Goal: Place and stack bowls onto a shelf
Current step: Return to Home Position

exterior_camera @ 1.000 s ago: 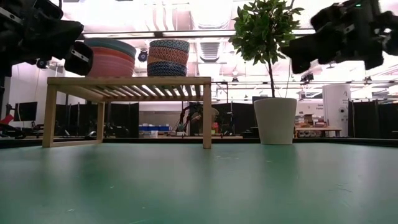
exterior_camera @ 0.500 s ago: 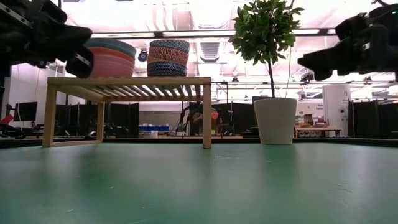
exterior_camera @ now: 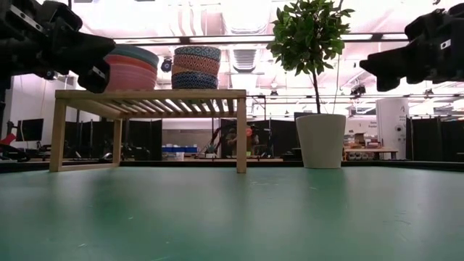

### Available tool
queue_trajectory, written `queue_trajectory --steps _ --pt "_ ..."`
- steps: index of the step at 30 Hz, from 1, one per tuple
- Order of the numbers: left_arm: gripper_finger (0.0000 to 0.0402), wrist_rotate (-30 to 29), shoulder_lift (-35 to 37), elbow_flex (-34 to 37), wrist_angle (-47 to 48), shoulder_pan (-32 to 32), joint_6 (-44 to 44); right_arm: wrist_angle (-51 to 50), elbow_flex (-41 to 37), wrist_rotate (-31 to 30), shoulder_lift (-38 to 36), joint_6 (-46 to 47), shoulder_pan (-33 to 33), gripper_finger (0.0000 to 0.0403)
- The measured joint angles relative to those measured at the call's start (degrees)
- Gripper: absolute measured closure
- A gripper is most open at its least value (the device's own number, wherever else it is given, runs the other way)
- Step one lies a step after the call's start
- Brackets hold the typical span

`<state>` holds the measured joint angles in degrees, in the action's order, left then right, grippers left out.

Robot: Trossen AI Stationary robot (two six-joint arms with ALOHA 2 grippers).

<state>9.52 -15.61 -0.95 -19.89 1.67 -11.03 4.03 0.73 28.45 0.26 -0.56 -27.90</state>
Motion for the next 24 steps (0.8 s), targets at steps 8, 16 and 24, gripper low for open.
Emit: queue_trajectory --steps 8,16,24 --pt "0.0402 0.02 -1.26 -0.1 0.02 0.0 0.0 -0.07 0.0 -0.02 1.8 -0.04 0.01 0.0275" --pt "0.0402 0.02 -2.62 -0.15 0.12 0.0 0.0 0.02 -0.04 -0.57 0.27 -0.06 2.4 0.0281" --pt "0.0402 0.02 -3.62 -0.2 0.41 0.02 0.0 -0.64 -0.09 -8.13 -0.23 -2.22 7.25 0.0285"
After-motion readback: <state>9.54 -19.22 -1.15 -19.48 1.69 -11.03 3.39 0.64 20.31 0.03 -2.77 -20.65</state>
